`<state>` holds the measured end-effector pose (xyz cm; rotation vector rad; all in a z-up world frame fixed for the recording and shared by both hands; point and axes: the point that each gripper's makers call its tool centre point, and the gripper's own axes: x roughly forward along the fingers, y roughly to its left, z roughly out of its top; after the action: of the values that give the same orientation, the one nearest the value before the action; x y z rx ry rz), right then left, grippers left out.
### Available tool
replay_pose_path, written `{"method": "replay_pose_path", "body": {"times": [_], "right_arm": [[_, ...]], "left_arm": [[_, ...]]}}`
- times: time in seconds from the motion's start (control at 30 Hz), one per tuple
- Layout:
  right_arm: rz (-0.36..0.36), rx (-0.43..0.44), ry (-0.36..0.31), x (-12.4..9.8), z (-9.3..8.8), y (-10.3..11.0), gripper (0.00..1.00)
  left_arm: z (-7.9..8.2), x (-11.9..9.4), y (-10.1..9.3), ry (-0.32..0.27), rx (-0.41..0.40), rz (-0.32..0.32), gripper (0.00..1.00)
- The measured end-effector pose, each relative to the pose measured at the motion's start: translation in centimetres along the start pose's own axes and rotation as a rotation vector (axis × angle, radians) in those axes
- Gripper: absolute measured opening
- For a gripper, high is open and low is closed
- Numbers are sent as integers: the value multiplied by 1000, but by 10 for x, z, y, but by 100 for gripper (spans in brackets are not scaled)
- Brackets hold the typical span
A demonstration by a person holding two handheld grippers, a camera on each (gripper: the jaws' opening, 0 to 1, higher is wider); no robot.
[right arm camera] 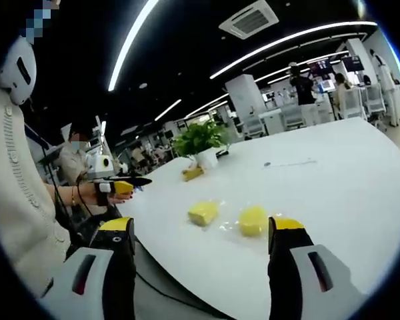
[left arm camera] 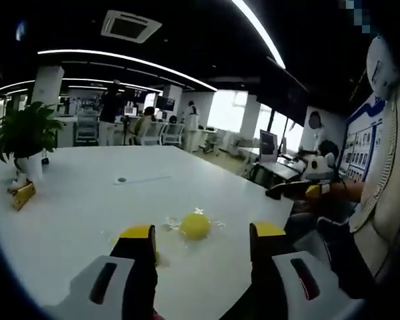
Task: Compare the silicone blocks by pressing each to a similar depth, holding the contact briefly, and releasing to observe deformation and rebound differences across the visible hardness samples.
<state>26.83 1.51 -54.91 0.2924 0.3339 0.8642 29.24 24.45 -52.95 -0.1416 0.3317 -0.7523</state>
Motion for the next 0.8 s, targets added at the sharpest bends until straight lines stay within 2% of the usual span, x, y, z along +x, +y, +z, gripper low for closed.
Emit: {"method": "replay_pose_path", "body": {"times": [0.17, 0.27, 0.43, 0.5, 0.53, 0.6, 0.7, 0.8], "right_arm": [[0, 8, -10, -4, -1, -3, 74], [-1, 14, -6, -5, -3, -4, 73], [-13, 23, -14, -8, -2, -10, 73], [-15, 23, -18, -10, -1, -12, 72], [-17, 24, -18, -11, -1, -14, 72], [-22, 26, -18, -13, -1, -18, 72], [-26, 31, -23, -15, -1, -21, 72], [-29, 36, -20, -16, -2, -24, 72]], "left_arm": [[-4, 4, -1, 22, -8, 2, 55], [-3, 6, 2, 5, -30, 18, 53], [-1, 15, 2, -38, -168, 14, 51], [-4, 21, 5, -30, -238, 17, 49], [0, 25, 5, -60, -276, 3, 48], [1, 32, 5, -66, -371, -4, 45], [1, 44, 8, -69, -420, 5, 45], [3, 56, 10, -83, -534, 10, 49]]}}
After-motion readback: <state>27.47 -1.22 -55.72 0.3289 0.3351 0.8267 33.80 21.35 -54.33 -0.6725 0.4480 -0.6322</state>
